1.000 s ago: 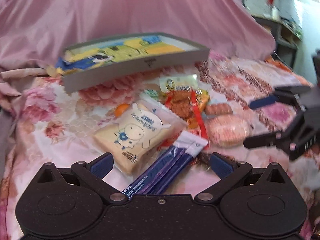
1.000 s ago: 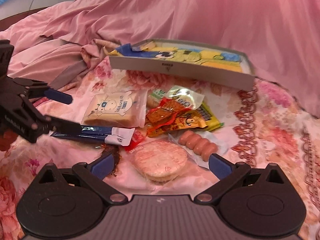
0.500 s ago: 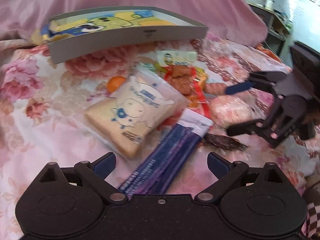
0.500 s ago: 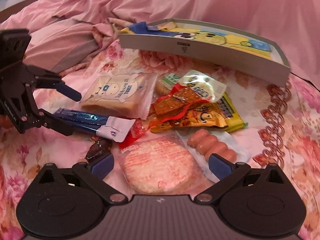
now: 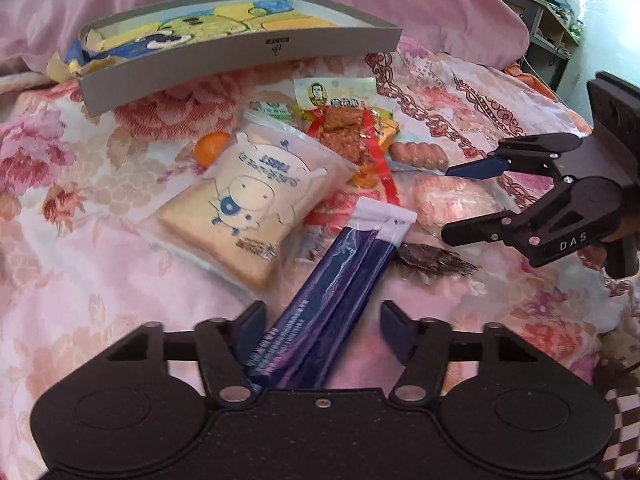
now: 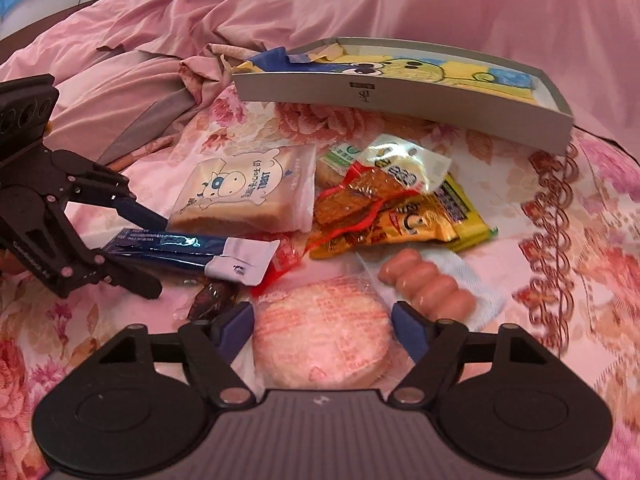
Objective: Organize snacks
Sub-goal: 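Grasp the blue stick pack with the left tool while the right tool grasps the round pink cake pack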
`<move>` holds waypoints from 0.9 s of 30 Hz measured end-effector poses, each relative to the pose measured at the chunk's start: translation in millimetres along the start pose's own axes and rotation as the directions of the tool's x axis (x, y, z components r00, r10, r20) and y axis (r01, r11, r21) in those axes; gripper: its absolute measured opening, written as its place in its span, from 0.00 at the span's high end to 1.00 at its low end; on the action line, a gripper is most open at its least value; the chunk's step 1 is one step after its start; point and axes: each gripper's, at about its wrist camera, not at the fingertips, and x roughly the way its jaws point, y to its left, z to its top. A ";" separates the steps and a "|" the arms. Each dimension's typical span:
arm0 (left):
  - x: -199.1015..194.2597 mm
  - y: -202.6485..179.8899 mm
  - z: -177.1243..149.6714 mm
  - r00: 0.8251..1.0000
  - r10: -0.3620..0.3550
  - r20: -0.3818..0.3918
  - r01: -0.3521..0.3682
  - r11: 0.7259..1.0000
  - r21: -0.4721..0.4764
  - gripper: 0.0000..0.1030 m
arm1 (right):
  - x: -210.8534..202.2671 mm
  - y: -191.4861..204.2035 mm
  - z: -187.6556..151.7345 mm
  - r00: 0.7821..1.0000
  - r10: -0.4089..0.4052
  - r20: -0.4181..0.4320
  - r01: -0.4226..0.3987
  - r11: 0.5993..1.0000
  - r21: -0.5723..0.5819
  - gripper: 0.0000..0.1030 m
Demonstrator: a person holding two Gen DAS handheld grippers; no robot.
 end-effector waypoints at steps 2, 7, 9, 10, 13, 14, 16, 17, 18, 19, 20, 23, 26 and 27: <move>-3.8 -5.7 -1.1 1.000 0.000 -0.005 0.000 1.000 0.007 0.45 | -5.1 2.7 -3.3 1.000 -0.007 0.000 0.007 1.000 0.014 0.24; 1.0 -16.7 1.8 0.999 -0.015 0.049 0.012 0.997 0.077 0.23 | -10.6 6.7 -8.4 1.000 -0.018 0.001 0.018 0.999 0.028 0.20; 7.0 -16.4 4.4 0.998 -0.046 0.053 0.041 0.995 0.085 0.19 | -7.2 6.2 -6.7 1.000 -0.028 -0.007 0.028 0.999 0.033 0.19; 10.4 -15.2 4.7 0.997 -0.057 0.048 0.052 0.995 0.087 0.19 | -5.5 5.9 -6.3 0.999 -0.034 -0.008 0.034 0.999 0.040 0.18; 17.1 -8.0 5.2 0.994 -0.102 0.032 0.099 0.992 0.075 0.19 | 0.3 3.0 -4.1 0.999 -0.035 -0.005 0.036 0.997 0.073 0.15; 17.6 -4.9 6.0 0.993 -0.116 0.032 0.114 0.992 0.060 0.20 | 1.8 2.1 -3.9 1.000 -0.028 -0.004 0.028 0.997 0.078 0.14; 16.7 2.0 7.9 0.990 -0.136 0.038 0.135 0.990 0.030 0.25 | 3.5 2.9 -3.7 1.000 -0.014 0.000 0.014 0.997 0.071 0.13; 15.9 5.2 8.5 0.989 -0.142 0.041 0.141 0.990 0.013 0.29 | 3.9 3.8 -3.8 1.000 -0.014 0.001 0.014 0.998 0.066 0.13; 15.8 7.7 8.4 0.988 -0.145 0.042 0.146 0.989 -0.002 0.31 | 4.4 4.2 -4.3 1.000 -0.016 0.002 0.016 0.998 0.063 0.12; 15.8 10.2 8.4 0.988 -0.150 0.043 0.151 0.988 -0.018 0.35 | 4.7 4.4 -4.4 1.000 -0.016 0.003 0.016 0.998 0.064 0.12; 16.3 11.0 8.3 0.988 -0.149 0.040 0.150 0.988 -0.027 0.39 | 5.2 3.6 -4.8 1.000 -0.014 0.003 0.014 0.997 0.070 0.12; 17.1 6.7 8.4 0.993 -0.115 0.022 0.115 0.993 -0.015 0.53 | 6.0 2.9 -6.6 1.000 -0.013 0.007 0.013 0.996 0.086 0.12; 13.9 0.8 8.1 0.994 -0.106 0.016 0.106 0.994 -0.012 0.59 | 5.8 5.7 -8.1 1.000 -0.025 0.010 0.024 0.996 0.084 0.13; 12.5 -1.8 7.7 0.994 -0.106 0.016 0.106 0.994 -0.015 0.60 | 5.5 6.3 -8.3 1.000 -0.029 0.012 0.028 0.996 0.089 0.14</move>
